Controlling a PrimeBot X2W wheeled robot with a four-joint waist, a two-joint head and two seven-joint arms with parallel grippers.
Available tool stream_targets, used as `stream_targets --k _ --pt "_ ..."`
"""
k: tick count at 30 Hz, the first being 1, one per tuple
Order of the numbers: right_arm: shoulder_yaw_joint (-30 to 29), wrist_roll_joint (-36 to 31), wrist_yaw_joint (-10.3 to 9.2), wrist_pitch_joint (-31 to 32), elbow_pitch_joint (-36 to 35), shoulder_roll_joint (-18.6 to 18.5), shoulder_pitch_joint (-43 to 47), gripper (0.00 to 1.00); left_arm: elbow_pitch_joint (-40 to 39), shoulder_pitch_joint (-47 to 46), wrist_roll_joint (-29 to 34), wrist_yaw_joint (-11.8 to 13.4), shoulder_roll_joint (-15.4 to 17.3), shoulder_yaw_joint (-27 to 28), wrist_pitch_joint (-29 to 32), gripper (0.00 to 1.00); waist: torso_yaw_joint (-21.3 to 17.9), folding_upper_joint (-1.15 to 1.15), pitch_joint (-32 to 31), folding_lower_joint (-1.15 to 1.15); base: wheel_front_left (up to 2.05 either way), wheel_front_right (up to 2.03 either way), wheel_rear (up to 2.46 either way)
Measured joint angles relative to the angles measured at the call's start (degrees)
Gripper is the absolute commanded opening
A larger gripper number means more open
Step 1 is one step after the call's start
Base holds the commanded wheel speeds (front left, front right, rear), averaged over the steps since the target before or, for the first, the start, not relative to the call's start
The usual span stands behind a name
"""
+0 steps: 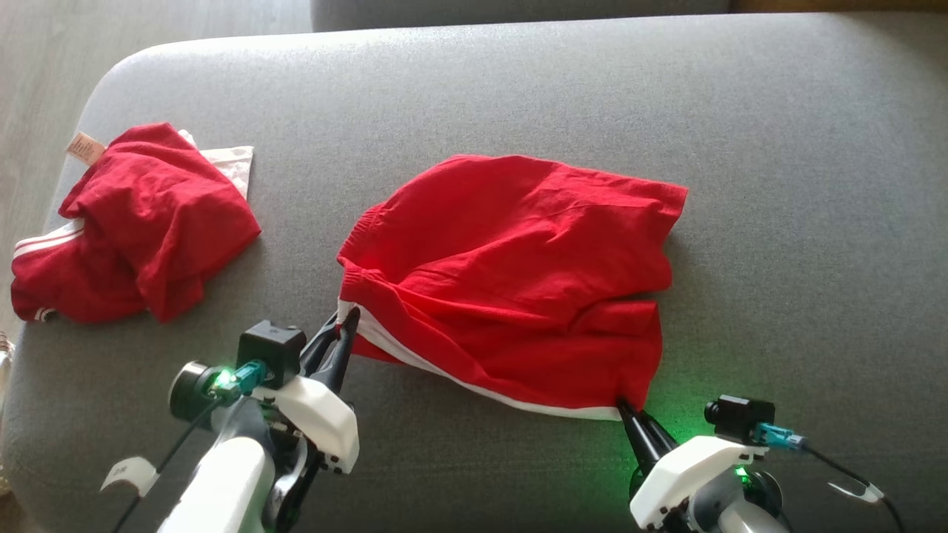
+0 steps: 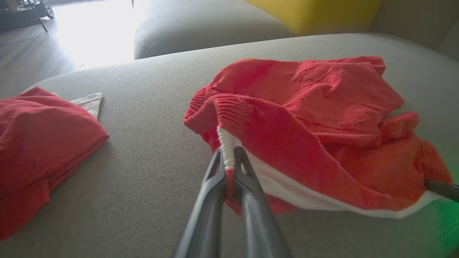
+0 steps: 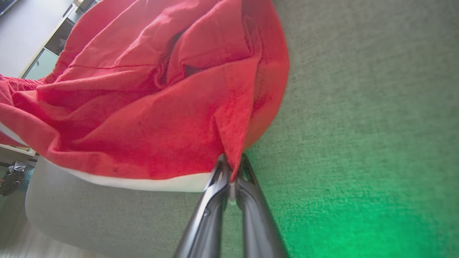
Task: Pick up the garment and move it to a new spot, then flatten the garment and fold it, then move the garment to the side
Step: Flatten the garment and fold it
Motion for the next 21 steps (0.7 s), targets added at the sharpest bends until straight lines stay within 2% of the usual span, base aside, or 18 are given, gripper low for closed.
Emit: stream_targets --k 6,13,15,21 --pt "-1.0 -1.7 0.0 -1.5 0.2 0.3 -0.6 0.0 -0.7 0.0 -0.4 0.5 0.7 0.1 0.0 0.0 -0.4 0.0 -0.7 0.0 0.0 0.0 0.0" --pt "-9.6 -7.8 0.0 -2.0 -4.7 0.3 -3.3 0.0 -2.6 0.0 -2.9 -0.1 1.0 0.3 0.1 0.0 -0.9 0.0 -2.6 0.0 0.0 0.0 0.0" --pt "-12.7 -10.5 0.0 -0.3 -8.2 0.4 -3.5 0.0 -4.0 0.0 -4.4 -0.6 1.1 0.6 0.9 0.0 -1.1 0.0 -3.6 0.0 0.0 0.0 0.0" --pt "-16.8 -13.5 0.0 5.4 -16.4 0.4 -3.5 0.0 -9.2 1.0 -10.0 -2.1 1.1 2.2 3.5 0.0 -1.5 0.0 -5.6 0.0 0.0 0.0 0.0"
